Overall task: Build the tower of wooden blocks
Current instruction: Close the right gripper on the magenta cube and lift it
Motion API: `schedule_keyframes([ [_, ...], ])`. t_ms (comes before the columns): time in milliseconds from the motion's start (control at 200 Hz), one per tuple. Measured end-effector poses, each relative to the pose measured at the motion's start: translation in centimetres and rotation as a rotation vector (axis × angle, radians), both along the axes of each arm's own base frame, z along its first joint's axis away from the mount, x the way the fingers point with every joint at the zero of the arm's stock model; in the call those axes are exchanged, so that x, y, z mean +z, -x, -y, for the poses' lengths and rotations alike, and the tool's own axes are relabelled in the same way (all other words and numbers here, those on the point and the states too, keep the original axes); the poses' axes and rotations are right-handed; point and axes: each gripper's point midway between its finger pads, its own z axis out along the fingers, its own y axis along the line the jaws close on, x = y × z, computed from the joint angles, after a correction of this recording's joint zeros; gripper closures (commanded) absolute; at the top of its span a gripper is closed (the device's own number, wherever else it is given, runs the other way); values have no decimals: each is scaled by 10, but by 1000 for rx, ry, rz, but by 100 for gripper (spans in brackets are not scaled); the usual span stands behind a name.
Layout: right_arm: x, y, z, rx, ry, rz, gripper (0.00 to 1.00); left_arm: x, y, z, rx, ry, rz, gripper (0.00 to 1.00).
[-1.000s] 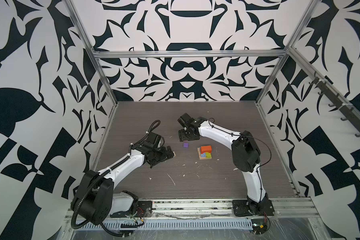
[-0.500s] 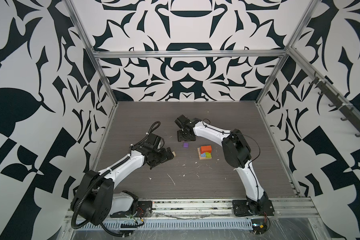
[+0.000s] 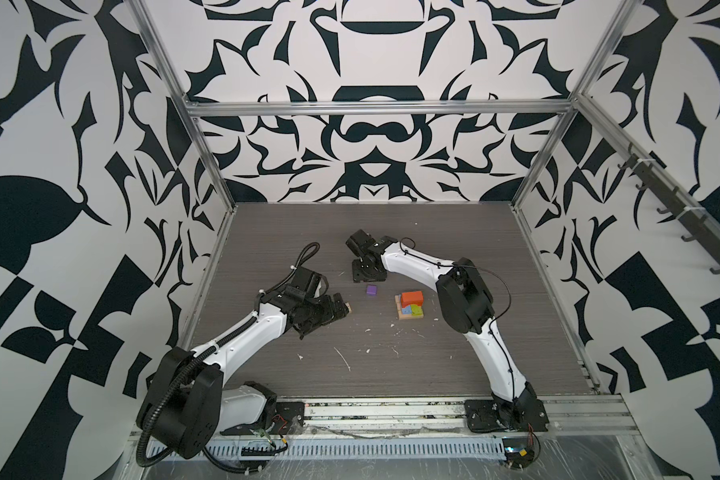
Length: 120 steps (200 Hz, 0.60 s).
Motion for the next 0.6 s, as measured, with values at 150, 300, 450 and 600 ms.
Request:
schedule_keyframes([
  [150, -1, 0, 1, 3, 9, 4, 53, 0, 1, 1, -3, 1, -1, 0],
  [300, -1, 0, 1, 3, 15, 5, 57, 1, 2, 4, -8, 4, 1, 1],
  [450, -2, 0, 3, 3, 23, 7, 61, 2, 1, 6, -11, 9, 8, 0],
  [600, -2, 0, 4, 3, 28, 10, 64, 2, 1, 7, -15, 10, 9, 0],
])
